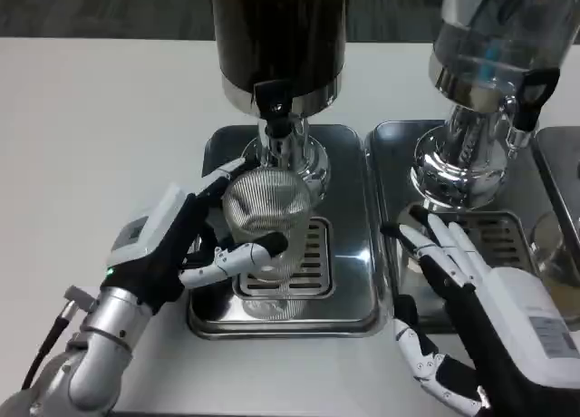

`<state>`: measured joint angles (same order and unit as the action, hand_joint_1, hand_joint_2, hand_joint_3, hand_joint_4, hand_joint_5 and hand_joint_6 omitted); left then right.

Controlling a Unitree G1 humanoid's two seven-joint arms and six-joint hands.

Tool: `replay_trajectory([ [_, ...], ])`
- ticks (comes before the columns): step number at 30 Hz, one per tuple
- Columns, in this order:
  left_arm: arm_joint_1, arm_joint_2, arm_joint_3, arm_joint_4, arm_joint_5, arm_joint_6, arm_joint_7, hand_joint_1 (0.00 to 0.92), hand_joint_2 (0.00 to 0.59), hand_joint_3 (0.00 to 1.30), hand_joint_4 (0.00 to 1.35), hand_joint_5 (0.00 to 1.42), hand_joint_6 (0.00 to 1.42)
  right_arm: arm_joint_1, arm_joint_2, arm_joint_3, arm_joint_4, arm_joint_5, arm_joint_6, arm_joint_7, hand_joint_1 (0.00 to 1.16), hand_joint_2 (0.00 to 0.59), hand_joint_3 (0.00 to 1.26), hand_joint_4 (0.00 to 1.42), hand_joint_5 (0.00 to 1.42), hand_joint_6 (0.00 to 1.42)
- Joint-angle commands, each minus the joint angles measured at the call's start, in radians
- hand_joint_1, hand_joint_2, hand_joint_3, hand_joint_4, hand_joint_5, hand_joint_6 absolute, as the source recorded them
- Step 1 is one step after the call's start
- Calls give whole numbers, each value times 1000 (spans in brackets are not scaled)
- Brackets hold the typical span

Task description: Grasp the cup under the faucet to collect the drink, then remove the cup.

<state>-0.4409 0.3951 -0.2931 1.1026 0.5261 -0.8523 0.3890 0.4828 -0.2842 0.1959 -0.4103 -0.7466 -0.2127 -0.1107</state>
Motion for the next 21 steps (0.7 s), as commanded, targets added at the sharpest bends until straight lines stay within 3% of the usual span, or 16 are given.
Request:
replay_trajectory([
  [1,17,15,-1,-15,-2,-3,-20,127,61,147,128,361,629,-5,-2,-2,3,11,5,11,562,586,146,12,3,176],
  [10,41,28,7,-51,-12,-16,-30,121,58,71,15,205,465,-7,-4,-4,7,20,-1,11,566,586,146,4,4,177],
  [21,143,110,78,-175,-80,-62,-87,118,54,46,0,172,420,-28,-5,-1,19,37,-5,11,577,586,149,9,4,193],
])
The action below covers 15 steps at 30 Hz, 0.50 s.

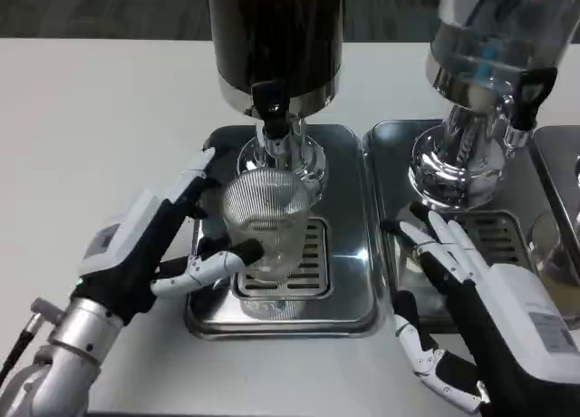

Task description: Grasp the cup under the faucet to collect the drink, then remove the cup.

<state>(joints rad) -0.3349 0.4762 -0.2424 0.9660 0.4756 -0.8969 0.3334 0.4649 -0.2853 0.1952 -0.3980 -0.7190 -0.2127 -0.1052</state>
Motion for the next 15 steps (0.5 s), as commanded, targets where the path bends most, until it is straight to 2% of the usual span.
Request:
replay_trajectory([
  [1,48,37,38,-53,-43,-21,-43,116,54,45,0,171,420,-11,-3,0,7,9,-7,3,578,586,150,9,5,194],
  [3,67,51,56,-76,-67,-26,-66,86,50,38,0,141,389,-13,-3,-1,10,13,-8,2,581,586,154,18,12,195],
  [7,96,108,91,-122,-126,-51,-163,26,64,36,0,72,294,-27,-2,7,17,8,-4,8,584,586,158,21,16,196],
  [10,105,148,125,-122,-224,-84,-277,4,73,45,0,65,260,-41,12,23,19,-5,8,5,594,586,166,22,26,196],
  [15,121,150,212,-114,-475,-96,-498,0,98,189,148,197,276,-44,25,36,29,-9,16,-2,602,586,166,32,26,208],
])
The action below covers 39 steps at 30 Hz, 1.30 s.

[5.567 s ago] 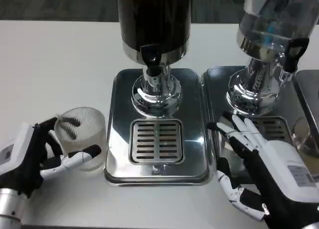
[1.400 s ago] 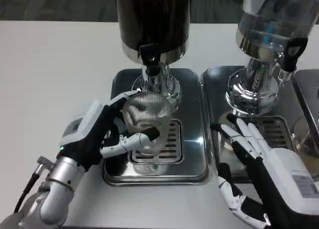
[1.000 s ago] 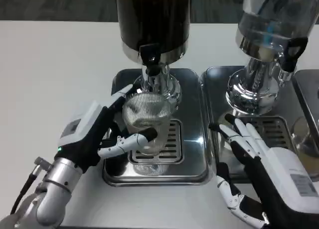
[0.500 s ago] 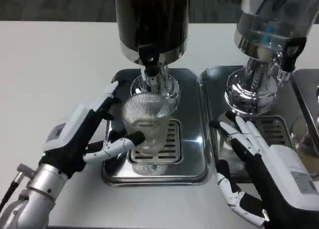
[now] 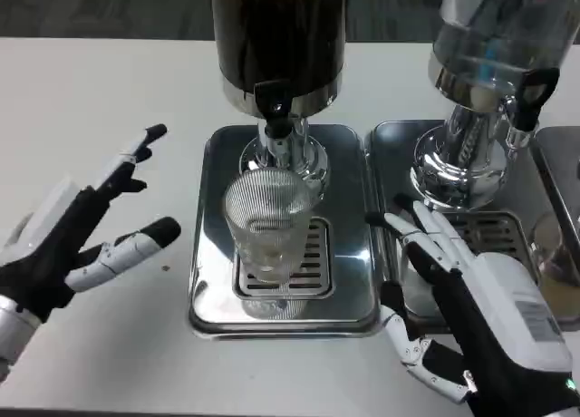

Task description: Grasp the cup under the faucet to collect the drink, then remove the cup.

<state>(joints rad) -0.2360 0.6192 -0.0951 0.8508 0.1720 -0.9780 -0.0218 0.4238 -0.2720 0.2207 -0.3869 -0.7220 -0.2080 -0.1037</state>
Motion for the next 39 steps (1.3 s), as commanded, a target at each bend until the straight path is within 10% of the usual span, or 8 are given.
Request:
replay_trajectory([
  [1,24,5,85,-1,-225,-8,-194,0,99,221,181,227,288,-3,13,14,21,-7,13,-4,602,586,166,32,26,208],
  [6,-4,-11,172,-36,-504,99,-530,0,91,305,260,289,312,-10,24,23,37,-13,10,-20,597,586,178,51,35,211],
  [12,-70,14,268,-127,-767,485,-956,0,53,277,191,225,241,-24,29,28,54,-11,13,-19,591,586,194,63,40,200],
  [24,-239,69,345,-153,-838,1040,-1297,0,44,131,25,71,53,-34,53,37,83,-4,14,-34,563,586,213,86,61,197],
  [39,-449,17,345,43,-739,1177,-1404,0,69,117,12,51,12,-23,75,44,86,-6,22,-50,544,586,219,96,63,197],
])
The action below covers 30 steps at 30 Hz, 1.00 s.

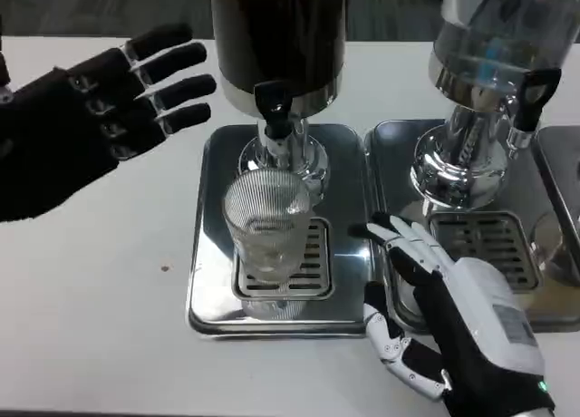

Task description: Grasp the cup under the faucet to collect the drink, then remove the cup.

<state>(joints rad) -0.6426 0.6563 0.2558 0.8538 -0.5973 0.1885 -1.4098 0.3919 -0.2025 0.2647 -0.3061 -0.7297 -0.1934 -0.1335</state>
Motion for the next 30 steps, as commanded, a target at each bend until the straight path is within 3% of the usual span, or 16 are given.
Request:
replay_trajectory([
  [1,-54,-28,-10,53,42,9,-17,0,69,117,12,51,12,11,7,1,5,3,7,-22,543,586,219,96,65,197],
  [15,-127,-107,-47,107,139,-20,-38,0,86,180,74,100,33,16,25,16,15,11,15,-43,535,586,228,98,72,197],
  [30,-136,-128,-37,81,198,-198,52,0,93,206,104,122,39,7,31,17,31,19,14,-46,526,586,220,99,74,197],
])
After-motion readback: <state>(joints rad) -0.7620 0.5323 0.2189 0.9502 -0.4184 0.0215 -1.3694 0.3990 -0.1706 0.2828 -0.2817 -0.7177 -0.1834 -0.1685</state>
